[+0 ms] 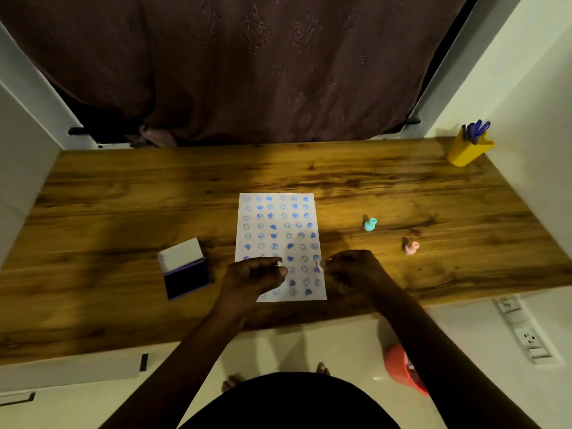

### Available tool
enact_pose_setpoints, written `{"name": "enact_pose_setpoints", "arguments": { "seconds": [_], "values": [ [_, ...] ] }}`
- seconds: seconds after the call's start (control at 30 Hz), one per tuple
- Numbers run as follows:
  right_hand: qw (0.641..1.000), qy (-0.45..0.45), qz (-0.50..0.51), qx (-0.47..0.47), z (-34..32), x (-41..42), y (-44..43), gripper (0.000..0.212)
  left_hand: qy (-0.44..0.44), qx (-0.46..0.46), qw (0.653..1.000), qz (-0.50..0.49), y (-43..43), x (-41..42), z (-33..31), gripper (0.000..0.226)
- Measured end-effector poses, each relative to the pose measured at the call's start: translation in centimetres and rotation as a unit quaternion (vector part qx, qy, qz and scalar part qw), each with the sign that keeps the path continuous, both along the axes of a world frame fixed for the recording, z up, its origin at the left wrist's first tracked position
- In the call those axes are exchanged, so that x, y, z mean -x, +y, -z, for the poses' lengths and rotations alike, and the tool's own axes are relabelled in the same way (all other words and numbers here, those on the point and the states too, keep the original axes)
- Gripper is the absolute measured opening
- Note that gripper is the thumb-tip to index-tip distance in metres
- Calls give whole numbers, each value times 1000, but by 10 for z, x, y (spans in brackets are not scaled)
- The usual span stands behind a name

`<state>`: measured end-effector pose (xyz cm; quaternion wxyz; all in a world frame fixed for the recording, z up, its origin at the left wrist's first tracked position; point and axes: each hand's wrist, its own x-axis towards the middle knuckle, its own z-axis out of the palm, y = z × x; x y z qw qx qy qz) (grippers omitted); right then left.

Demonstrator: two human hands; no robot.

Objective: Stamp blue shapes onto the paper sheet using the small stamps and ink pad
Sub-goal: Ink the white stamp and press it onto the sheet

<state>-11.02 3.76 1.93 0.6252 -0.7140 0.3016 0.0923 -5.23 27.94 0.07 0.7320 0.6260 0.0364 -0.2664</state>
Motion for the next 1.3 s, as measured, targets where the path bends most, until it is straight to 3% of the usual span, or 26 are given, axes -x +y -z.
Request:
{"name": "enact_pose_setpoints", "arguments": {
  "seconds": [0.07,0.17,0.33,0.63,0.97,1.1,1.17,1.3],
  "values": [
    [994,-33,21,-106,-8,7,-7,31,-2,4,1000,23,-9,4,-1,27],
    [986,-70,-19,-154,-11,18,-6,33,-14,11,998,57,-24,9,-6,29],
    [980,-115,-43,-159,-7,32,-13,28,-54,14,992,110,-48,17,-15,23],
    [981,-129,-69,-129,-10,38,-44,25,-93,-27,989,116,-80,24,-24,23],
    [971,-129,-151,-136,-10,53,-81,33,-76,-48,984,155,-111,35,-14,24],
    [978,-120,-165,-39,-11,43,-100,23,-114,-84,979,148,-133,41,-11,25],
    [973,-113,-176,100,-8,30,-114,21,-101,-126,976,146,-145,43,-10,27],
    [917,-107,-155,352,7,6,-141,24,-84,-186,973,103,-156,43,-5,34]
  ]
}}
